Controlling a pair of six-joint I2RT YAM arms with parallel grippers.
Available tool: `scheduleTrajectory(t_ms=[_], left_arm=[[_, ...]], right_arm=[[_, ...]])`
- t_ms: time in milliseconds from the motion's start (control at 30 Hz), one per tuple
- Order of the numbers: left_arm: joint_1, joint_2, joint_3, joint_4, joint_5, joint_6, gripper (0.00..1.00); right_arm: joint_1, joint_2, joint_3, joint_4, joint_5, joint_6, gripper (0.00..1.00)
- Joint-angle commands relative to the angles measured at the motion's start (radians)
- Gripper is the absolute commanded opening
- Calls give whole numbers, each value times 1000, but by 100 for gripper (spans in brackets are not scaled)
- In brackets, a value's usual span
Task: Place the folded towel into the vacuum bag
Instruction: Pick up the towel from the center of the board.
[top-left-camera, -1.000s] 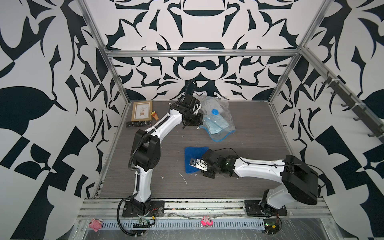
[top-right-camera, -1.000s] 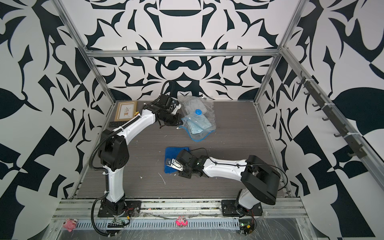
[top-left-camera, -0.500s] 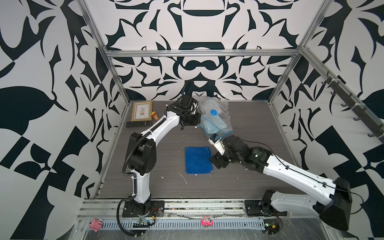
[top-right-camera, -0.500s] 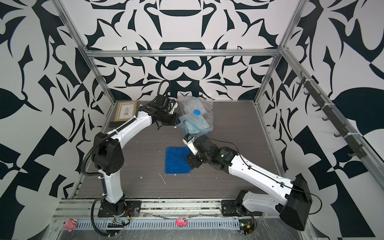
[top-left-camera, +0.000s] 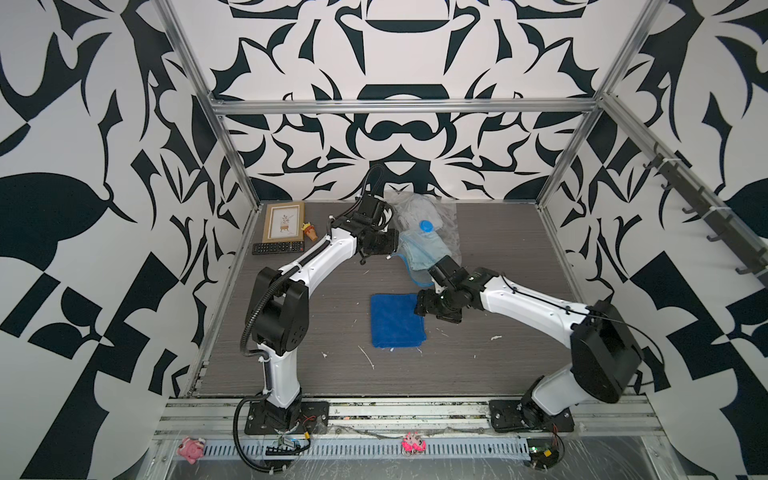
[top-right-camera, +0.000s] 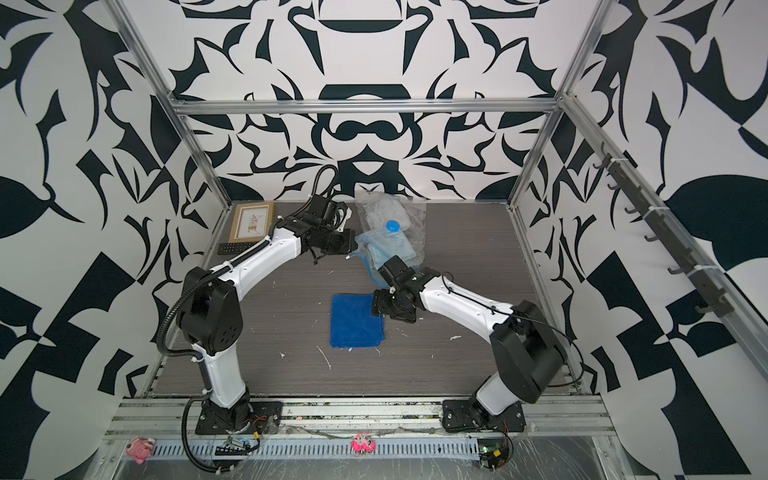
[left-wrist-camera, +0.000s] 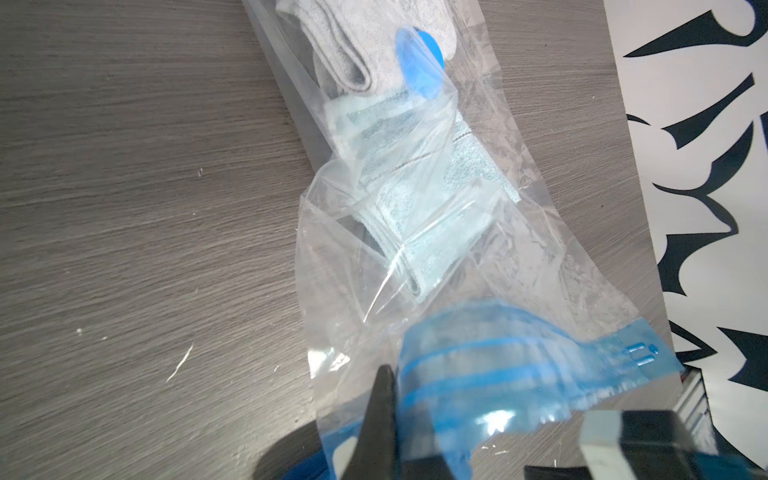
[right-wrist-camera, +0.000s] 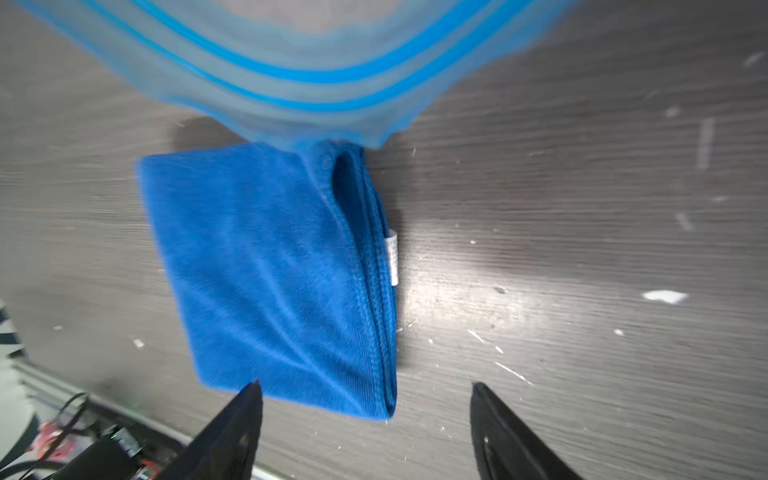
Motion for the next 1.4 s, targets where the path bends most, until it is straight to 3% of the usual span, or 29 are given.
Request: scheduleTrajectory(t_ms=[0,267,400,667,900,1000,1100,1367], left_arm=[[4,-40,-14,40,-6,-13,0],[4,-35,-14,41,-7,-13,0],[3,-29,-13,40,-5,-14,0],[4,-25,-13,38,-6,-13,0],[3,-27,-14,38,-8,-13,0],[3,-31,-14,34,-14,-13,0],[3,-37,-17,32,-21,-13,0],[-5,-61,-22,30,-49,-1,0]], right_arm=[[38,67,84,-10,-1,14,80],[48,201,140,-26,13,-11,80],[48,253,156,-41,8,-20,74],[47,325,167,-60,-1,-19,51],[48,343,157,-13,-46,-30,19],[48,297,141,37,-65,-50,6],[45,188,98,127,-78,-65,0],[-48,-146,-38,267,-213,-17,0]])
